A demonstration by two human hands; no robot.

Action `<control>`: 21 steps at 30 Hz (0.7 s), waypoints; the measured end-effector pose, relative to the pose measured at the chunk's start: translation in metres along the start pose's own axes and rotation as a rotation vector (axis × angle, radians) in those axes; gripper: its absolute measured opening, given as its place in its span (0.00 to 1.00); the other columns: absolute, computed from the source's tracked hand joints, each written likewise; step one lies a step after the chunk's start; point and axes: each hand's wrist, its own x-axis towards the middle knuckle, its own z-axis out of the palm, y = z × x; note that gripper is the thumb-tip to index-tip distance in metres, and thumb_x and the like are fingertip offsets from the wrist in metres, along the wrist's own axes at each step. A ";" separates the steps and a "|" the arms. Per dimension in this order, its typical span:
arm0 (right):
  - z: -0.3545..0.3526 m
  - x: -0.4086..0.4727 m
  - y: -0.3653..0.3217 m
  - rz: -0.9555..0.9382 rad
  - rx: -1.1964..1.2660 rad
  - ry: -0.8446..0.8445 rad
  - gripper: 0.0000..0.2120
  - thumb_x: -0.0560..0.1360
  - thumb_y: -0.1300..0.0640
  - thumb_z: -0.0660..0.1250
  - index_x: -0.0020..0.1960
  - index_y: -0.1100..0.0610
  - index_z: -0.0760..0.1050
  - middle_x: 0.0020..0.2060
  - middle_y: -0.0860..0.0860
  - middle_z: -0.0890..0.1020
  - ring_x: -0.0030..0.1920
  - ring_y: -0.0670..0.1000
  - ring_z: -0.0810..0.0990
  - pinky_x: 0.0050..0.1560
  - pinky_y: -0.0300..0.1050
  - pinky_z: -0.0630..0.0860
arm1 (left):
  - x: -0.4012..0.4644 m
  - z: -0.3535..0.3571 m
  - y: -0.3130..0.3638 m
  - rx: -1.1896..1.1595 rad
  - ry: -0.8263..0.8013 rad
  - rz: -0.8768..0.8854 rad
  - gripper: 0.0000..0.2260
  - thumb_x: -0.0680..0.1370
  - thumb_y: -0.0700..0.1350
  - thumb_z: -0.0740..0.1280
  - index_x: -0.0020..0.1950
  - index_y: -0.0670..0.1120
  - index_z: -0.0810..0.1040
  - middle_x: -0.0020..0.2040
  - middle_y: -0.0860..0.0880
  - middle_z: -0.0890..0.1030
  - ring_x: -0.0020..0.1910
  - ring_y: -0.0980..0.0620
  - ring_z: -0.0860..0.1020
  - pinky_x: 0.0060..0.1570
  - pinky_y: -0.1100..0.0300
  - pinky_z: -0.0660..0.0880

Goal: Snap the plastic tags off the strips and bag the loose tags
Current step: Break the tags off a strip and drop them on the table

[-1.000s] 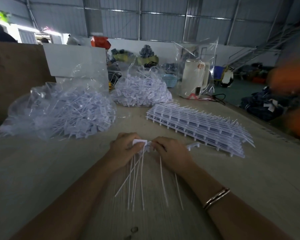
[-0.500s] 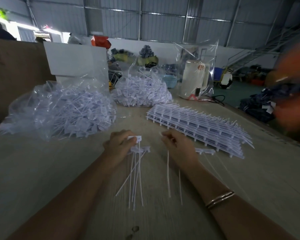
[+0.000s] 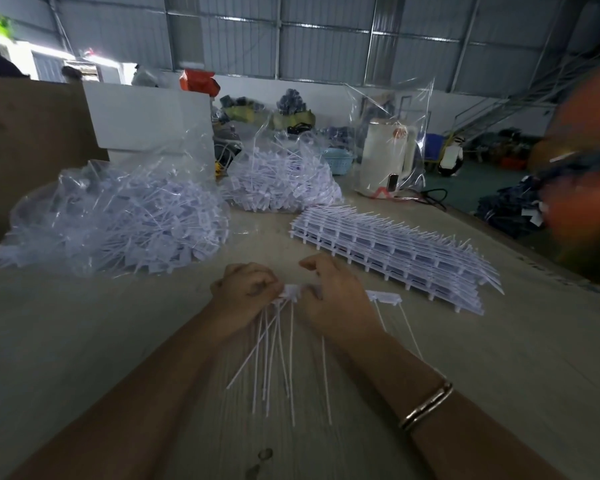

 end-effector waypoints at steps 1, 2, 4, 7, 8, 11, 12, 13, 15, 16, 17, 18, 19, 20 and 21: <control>-0.001 0.001 0.003 0.007 -0.108 -0.016 0.14 0.74 0.55 0.64 0.60 0.53 0.71 0.55 0.51 0.77 0.55 0.51 0.75 0.59 0.48 0.70 | 0.000 -0.001 0.000 -0.007 -0.007 0.006 0.08 0.78 0.47 0.64 0.39 0.51 0.77 0.49 0.52 0.79 0.59 0.46 0.72 0.63 0.45 0.65; -0.002 0.002 0.005 0.012 -0.213 -0.063 0.13 0.75 0.52 0.63 0.59 0.52 0.71 0.54 0.49 0.77 0.54 0.51 0.75 0.59 0.48 0.69 | -0.001 -0.001 0.001 -0.014 -0.015 0.005 0.09 0.78 0.49 0.63 0.38 0.51 0.76 0.47 0.51 0.79 0.57 0.46 0.73 0.62 0.44 0.65; -0.004 0.002 0.009 0.019 -0.320 -0.174 0.13 0.76 0.47 0.62 0.58 0.50 0.71 0.53 0.48 0.78 0.52 0.50 0.76 0.57 0.47 0.68 | 0.000 -0.003 0.000 -0.016 -0.027 -0.008 0.09 0.78 0.48 0.63 0.38 0.49 0.75 0.46 0.47 0.80 0.54 0.44 0.74 0.60 0.44 0.68; -0.007 0.003 0.011 0.015 -0.309 -0.232 0.13 0.79 0.46 0.57 0.58 0.50 0.72 0.53 0.49 0.79 0.51 0.51 0.77 0.56 0.47 0.70 | 0.001 -0.004 0.000 0.020 -0.025 0.021 0.06 0.78 0.42 0.64 0.43 0.45 0.79 0.46 0.46 0.80 0.52 0.44 0.76 0.57 0.46 0.70; -0.008 0.003 0.010 0.027 -0.283 -0.248 0.13 0.79 0.46 0.56 0.58 0.50 0.73 0.53 0.49 0.79 0.51 0.51 0.77 0.56 0.48 0.70 | 0.001 -0.004 0.001 0.024 -0.012 0.044 0.05 0.78 0.41 0.65 0.44 0.43 0.79 0.46 0.45 0.80 0.51 0.44 0.76 0.56 0.46 0.71; -0.007 0.004 0.009 0.084 -0.185 -0.264 0.14 0.81 0.48 0.53 0.57 0.51 0.74 0.52 0.49 0.80 0.50 0.51 0.77 0.57 0.50 0.71 | -0.001 -0.006 0.004 0.038 0.029 0.126 0.08 0.77 0.43 0.65 0.45 0.39 0.79 0.44 0.44 0.80 0.48 0.43 0.76 0.53 0.47 0.71; -0.007 0.004 0.009 0.101 -0.157 -0.260 0.14 0.81 0.49 0.53 0.56 0.52 0.75 0.51 0.50 0.81 0.49 0.51 0.78 0.56 0.50 0.72 | -0.002 -0.007 0.005 0.057 0.032 0.145 0.11 0.76 0.47 0.63 0.45 0.39 0.79 0.43 0.45 0.79 0.47 0.43 0.76 0.52 0.48 0.71; -0.007 0.004 0.010 0.112 -0.132 -0.253 0.14 0.81 0.49 0.53 0.55 0.52 0.75 0.50 0.50 0.81 0.48 0.51 0.78 0.54 0.49 0.72 | -0.002 -0.007 0.007 0.071 0.029 0.150 0.14 0.74 0.49 0.61 0.45 0.39 0.79 0.43 0.46 0.79 0.47 0.43 0.75 0.52 0.48 0.71; -0.005 0.005 0.010 0.118 -0.078 -0.232 0.14 0.81 0.49 0.54 0.54 0.53 0.76 0.47 0.50 0.81 0.45 0.50 0.77 0.52 0.49 0.73 | -0.003 -0.006 0.008 0.085 0.039 0.126 0.16 0.73 0.51 0.58 0.45 0.40 0.78 0.42 0.46 0.78 0.48 0.42 0.75 0.53 0.48 0.70; -0.003 0.005 0.009 0.118 -0.047 -0.217 0.13 0.81 0.50 0.54 0.53 0.53 0.75 0.45 0.50 0.80 0.43 0.50 0.77 0.50 0.49 0.74 | -0.002 -0.005 0.008 0.074 0.040 0.122 0.16 0.73 0.51 0.58 0.44 0.40 0.78 0.41 0.46 0.78 0.48 0.42 0.75 0.52 0.48 0.70; -0.001 0.005 0.009 0.119 -0.011 -0.200 0.13 0.81 0.50 0.54 0.53 0.53 0.75 0.44 0.50 0.80 0.42 0.49 0.77 0.47 0.48 0.75 | -0.002 -0.005 0.007 0.040 0.034 0.125 0.15 0.73 0.50 0.58 0.44 0.40 0.77 0.40 0.45 0.77 0.46 0.43 0.75 0.50 0.50 0.70; 0.001 0.006 0.009 0.136 0.037 -0.171 0.12 0.81 0.51 0.54 0.51 0.53 0.75 0.42 0.49 0.79 0.41 0.49 0.77 0.45 0.47 0.75 | -0.002 -0.005 0.006 0.000 0.033 0.121 0.13 0.75 0.48 0.59 0.43 0.40 0.77 0.39 0.46 0.77 0.44 0.44 0.75 0.47 0.52 0.70; 0.001 0.007 0.011 0.188 0.103 -0.125 0.10 0.81 0.51 0.54 0.49 0.51 0.73 0.40 0.48 0.79 0.39 0.48 0.77 0.43 0.46 0.75 | -0.002 -0.006 0.002 -0.065 0.039 0.104 0.10 0.77 0.46 0.60 0.42 0.41 0.76 0.38 0.47 0.76 0.41 0.47 0.74 0.44 0.55 0.69; -0.001 0.008 0.015 0.266 0.179 -0.070 0.10 0.81 0.51 0.54 0.48 0.49 0.72 0.39 0.47 0.78 0.39 0.48 0.77 0.42 0.45 0.75 | -0.003 -0.009 0.000 -0.160 0.048 0.051 0.08 0.79 0.43 0.61 0.41 0.43 0.75 0.37 0.48 0.75 0.39 0.51 0.74 0.41 0.57 0.68; -0.005 0.009 0.021 0.338 0.223 -0.027 0.09 0.81 0.50 0.54 0.46 0.49 0.71 0.38 0.46 0.77 0.39 0.48 0.77 0.41 0.45 0.75 | -0.005 -0.011 -0.002 -0.262 0.063 -0.010 0.09 0.80 0.41 0.61 0.40 0.45 0.74 0.36 0.49 0.74 0.37 0.53 0.73 0.39 0.59 0.67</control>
